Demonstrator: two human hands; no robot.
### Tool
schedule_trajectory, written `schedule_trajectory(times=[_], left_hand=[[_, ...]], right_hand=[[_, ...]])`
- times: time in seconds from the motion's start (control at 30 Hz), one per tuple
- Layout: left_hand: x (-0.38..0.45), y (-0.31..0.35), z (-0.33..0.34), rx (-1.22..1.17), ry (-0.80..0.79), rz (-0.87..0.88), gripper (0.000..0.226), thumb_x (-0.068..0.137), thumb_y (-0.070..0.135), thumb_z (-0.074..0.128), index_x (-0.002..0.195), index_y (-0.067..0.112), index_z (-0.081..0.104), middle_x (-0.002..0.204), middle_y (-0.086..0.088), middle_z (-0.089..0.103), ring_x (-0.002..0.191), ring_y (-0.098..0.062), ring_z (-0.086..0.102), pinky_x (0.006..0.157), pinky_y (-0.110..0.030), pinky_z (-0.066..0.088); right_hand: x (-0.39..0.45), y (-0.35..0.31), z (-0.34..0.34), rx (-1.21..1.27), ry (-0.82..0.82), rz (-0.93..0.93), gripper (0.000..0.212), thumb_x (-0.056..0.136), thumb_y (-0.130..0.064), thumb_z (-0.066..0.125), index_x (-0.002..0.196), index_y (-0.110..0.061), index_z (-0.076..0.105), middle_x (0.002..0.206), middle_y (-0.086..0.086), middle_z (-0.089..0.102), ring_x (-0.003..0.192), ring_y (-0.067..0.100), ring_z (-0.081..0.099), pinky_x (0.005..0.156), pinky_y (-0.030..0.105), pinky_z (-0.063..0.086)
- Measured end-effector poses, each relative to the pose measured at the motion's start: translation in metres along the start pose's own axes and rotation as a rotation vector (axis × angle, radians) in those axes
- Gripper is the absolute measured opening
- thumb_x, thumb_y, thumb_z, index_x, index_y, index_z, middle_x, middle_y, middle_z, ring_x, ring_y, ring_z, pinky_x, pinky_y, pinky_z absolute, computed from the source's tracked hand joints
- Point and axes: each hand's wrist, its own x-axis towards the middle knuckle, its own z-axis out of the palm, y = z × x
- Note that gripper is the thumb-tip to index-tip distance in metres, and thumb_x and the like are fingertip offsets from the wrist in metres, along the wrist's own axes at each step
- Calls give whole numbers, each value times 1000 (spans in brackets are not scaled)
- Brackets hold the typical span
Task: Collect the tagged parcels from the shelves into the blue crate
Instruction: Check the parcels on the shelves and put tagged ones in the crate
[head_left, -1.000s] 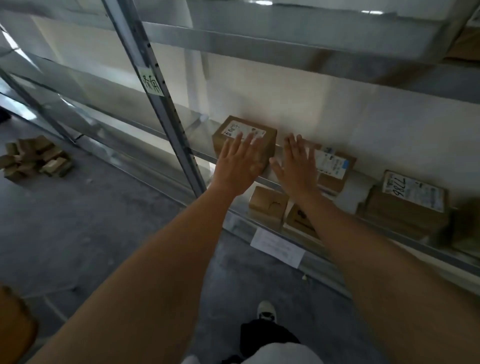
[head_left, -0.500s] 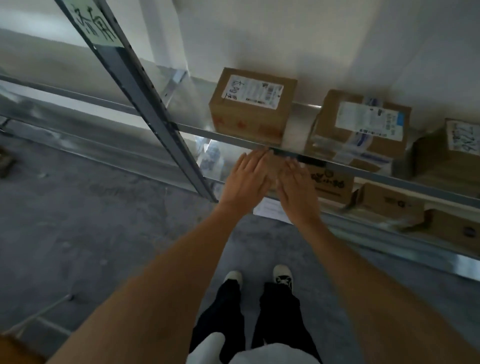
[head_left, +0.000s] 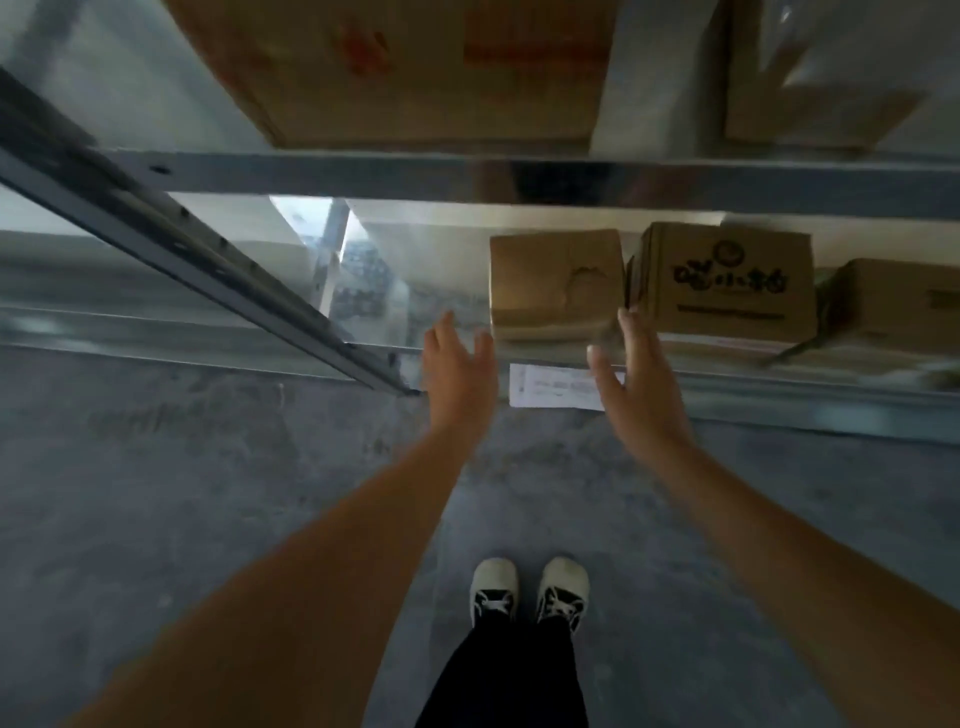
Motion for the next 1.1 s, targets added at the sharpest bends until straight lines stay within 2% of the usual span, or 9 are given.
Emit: schedule_trajectory(times=[0.17, 0.23, 0.3, 0.4, 0.57, 0.63, 0.73, 0.87, 1.1], left_hand=[[62, 6, 38, -276, -120, -272, 51, 99, 30, 39, 146, 11, 34, 149, -11, 36, 132, -25, 40, 108, -41, 37], [78, 7, 45, -296, -168, -357, 41, 98, 28, 38, 132, 7, 47, 118, -10, 56, 102, -20, 53, 79, -31, 46], [88, 9, 48, -374, -240, -451, 29, 99, 27, 36, 118, 9, 50, 89, 0, 50, 92, -16, 46, 67, -25, 37], [87, 7, 51, -385, -297, -467, 28, 99, 27, 37, 121, 13, 47, 90, 3, 48, 95, -16, 48, 80, -27, 38], [88, -3, 36, -608, -92, -353, 25, 100, 28, 34, 85, 20, 53, 91, -3, 54, 93, -20, 54, 86, -33, 46], [86, -1, 24, -670, -53, -299, 30, 103, 32, 31, 94, 19, 58, 91, 0, 59, 88, -14, 55, 78, -26, 47], [79, 0, 14, -698, 5, -286, 36, 102, 31, 32, 112, 15, 62, 94, 2, 65, 83, -8, 59, 68, -22, 41], [72, 0, 11, -670, 44, -278, 36, 100, 23, 33, 82, 23, 64, 84, 9, 68, 84, -7, 60, 83, -30, 44], [70, -6, 16, -703, -15, -302, 29, 99, 22, 39, 94, 19, 68, 87, 1, 68, 80, -11, 63, 68, -25, 54]], right_hand=[[65, 0, 19, 260, -21, 232, 71, 98, -44, 47, 155, -16, 13, 162, 5, 15, 147, 23, 19, 118, 38, 22], [86, 1, 22, 335, -56, 351, 76, 98, -46, 47, 156, -16, 8, 163, 4, 11, 148, 24, 17, 117, 38, 20], [101, 5, 25, 417, -125, 472, 81, 97, -50, 46, 156, -18, 0, 163, 4, 7, 148, 27, 15, 116, 42, 20], [111, 8, 28, 482, -156, 544, 84, 95, -50, 50, 155, -18, 1, 162, 4, 11, 146, 29, 20, 113, 43, 26], [103, -9, 13, 654, -20, 440, 103, 68, -69, 63, 151, -25, 22, 150, 3, 37, 131, 24, 44, 106, 48, 41], [99, -17, 1, 653, -6, 350, 79, 74, -70, 58, 136, -23, 41, 134, -2, 52, 120, 19, 53, 102, 47, 44], [94, -15, -10, 634, -7, 280, 35, 94, -56, 47, 118, -31, 49, 105, -14, 57, 100, 8, 58, 87, 29, 48], [89, -18, -12, 561, -16, 275, 31, 100, -44, 41, 103, -20, 60, 79, -11, 61, 51, -15, 56, 44, 4, 38], [76, -15, -2, 570, -89, 284, 28, 101, -42, 42, 83, -35, 63, 81, -13, 67, 71, -5, 66, 68, 23, 53]])
